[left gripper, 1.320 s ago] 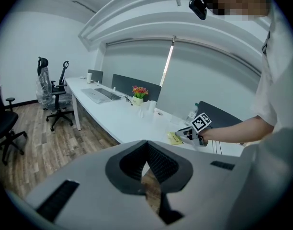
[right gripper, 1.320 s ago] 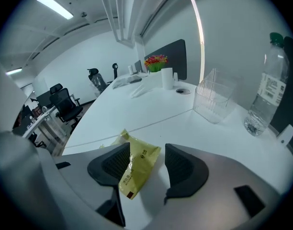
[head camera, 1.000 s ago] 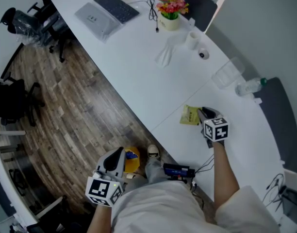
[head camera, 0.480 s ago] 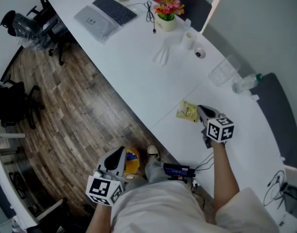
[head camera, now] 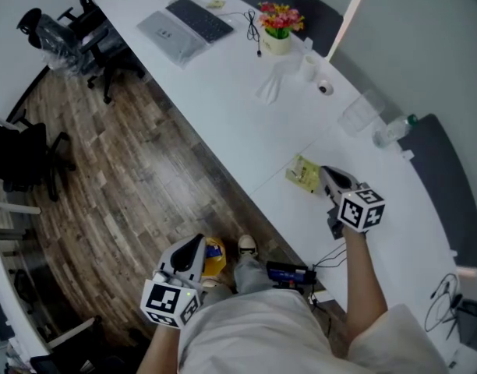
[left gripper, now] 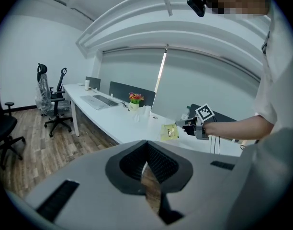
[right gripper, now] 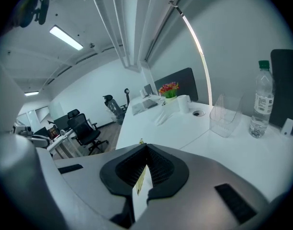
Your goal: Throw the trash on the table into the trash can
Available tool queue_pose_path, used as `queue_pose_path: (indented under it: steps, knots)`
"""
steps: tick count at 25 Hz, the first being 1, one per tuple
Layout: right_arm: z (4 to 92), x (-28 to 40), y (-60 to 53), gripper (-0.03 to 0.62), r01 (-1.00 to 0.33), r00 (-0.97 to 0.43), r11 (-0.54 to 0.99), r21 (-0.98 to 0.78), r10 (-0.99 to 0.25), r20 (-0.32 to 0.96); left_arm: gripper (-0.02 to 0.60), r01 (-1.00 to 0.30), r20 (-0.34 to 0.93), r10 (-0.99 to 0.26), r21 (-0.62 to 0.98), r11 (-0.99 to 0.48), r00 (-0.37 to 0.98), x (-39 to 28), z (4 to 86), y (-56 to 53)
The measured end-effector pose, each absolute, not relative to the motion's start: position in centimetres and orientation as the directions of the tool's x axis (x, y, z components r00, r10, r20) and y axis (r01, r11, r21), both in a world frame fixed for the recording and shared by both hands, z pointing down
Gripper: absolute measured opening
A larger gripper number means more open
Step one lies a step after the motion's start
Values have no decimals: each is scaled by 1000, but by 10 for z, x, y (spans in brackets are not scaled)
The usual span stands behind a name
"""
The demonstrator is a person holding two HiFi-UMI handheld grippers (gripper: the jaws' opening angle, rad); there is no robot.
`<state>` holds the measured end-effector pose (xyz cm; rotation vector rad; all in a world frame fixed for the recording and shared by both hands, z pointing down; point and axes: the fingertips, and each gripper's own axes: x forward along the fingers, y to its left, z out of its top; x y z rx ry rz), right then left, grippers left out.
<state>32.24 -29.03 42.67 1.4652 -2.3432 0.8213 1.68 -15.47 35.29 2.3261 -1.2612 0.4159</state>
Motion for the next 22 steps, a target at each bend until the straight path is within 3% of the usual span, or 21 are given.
queue_pose_path:
  steps: [12,22]
  knots:
    - [371,193,-188,31,-816,-574,444,-371,-698,427,0,-867,389,-776,255,-428,497,-77,334,-46]
    - [375,30,-81,31,-687,-726,559,-464,-559,401,0,-909,382,-831,261,-324,405,-183,337,61]
